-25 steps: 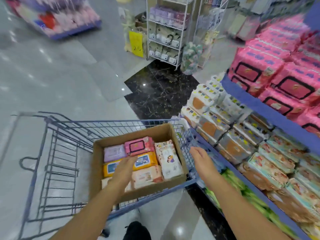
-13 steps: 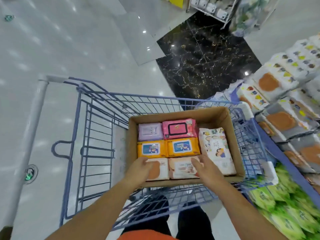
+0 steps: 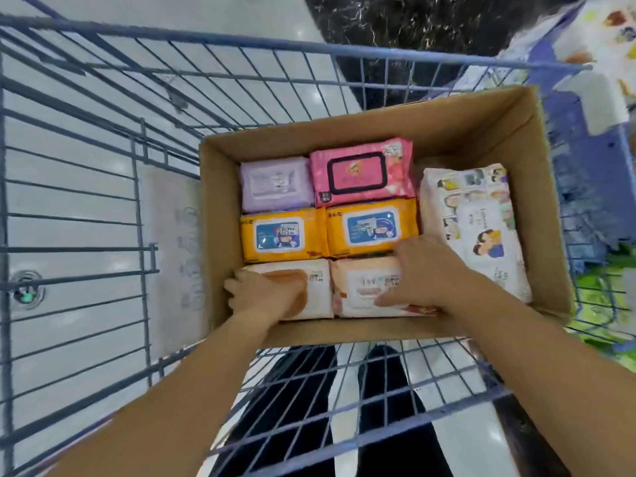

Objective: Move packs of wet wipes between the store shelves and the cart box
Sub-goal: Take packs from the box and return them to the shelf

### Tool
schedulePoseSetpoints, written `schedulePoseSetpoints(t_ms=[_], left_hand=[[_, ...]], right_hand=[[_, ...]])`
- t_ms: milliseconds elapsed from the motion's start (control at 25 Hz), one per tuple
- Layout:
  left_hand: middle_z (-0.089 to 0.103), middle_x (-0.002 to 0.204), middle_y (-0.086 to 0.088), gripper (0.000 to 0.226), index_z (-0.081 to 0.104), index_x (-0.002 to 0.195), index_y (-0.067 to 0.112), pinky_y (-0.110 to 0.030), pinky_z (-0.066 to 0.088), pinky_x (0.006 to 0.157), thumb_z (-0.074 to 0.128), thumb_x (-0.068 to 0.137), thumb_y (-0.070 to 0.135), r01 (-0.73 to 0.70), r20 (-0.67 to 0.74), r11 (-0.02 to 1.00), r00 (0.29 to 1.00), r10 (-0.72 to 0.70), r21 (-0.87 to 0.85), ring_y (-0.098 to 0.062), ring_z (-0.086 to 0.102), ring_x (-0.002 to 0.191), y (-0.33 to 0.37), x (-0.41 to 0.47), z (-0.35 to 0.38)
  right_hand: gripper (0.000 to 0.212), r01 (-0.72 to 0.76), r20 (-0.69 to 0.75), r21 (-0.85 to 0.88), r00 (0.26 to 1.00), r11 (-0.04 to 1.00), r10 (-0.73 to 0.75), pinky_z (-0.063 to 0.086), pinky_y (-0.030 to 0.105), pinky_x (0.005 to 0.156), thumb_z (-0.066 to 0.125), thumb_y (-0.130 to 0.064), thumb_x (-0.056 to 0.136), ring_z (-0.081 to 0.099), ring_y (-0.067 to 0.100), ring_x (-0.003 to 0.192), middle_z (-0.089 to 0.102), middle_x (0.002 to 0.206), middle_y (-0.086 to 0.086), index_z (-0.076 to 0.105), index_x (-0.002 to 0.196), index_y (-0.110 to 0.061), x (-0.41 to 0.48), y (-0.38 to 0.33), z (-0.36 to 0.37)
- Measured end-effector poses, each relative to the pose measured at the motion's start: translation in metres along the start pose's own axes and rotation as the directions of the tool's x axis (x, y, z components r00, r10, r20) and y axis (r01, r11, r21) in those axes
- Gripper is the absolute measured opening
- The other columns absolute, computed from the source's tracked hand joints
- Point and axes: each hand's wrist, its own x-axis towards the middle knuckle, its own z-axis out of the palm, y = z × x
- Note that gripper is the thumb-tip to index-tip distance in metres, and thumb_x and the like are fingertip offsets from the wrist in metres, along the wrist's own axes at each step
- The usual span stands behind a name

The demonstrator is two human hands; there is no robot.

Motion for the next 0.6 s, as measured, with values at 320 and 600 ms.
schedulePoseSetpoints(t_ms=[320, 600], left_hand=[[0.052, 0.136, -0.001, 0.127, 0.053, 0.134, 0.020, -0.046, 0.052, 0.102, 0.092, 0.025, 0.073, 0.049, 0.071, 0.956, 0.997, -0.030, -0.288, -0.028, 0.058, 0.119, -0.012, 0.008, 0.009], [0.072, 0.109, -0.002, 0.083, 0.068, 0.110, 0.019, -0.031, 0.056, 0.072, 0.100, 0.037, 0.043, 0.149, 0.302, 0.943, 0.952, -0.055, -0.297, -0.019, 0.067, 0.093, -0.011, 0.012, 0.005]], right_hand=[[0.085, -0.082, 0.316, 0.030, 0.946, 0.996, 0.068, 0.039, 0.036, 0.096, 0.078, -0.078, 0.054, 0.038, 0.024, 0.119, 0.052, 0.120, 0.003, 0.061, 0.114, -0.020, 0.019, -0.002, -0.018], [0.086, -0.078, 0.305, -0.099, 0.947, 0.992, 0.105, 0.037, 0.036, 0.095, 0.076, -0.081, 0.051, 0.038, 0.024, 0.116, 0.050, 0.112, 0.001, 0.061, 0.107, -0.017, 0.009, -0.011, -0.022]])
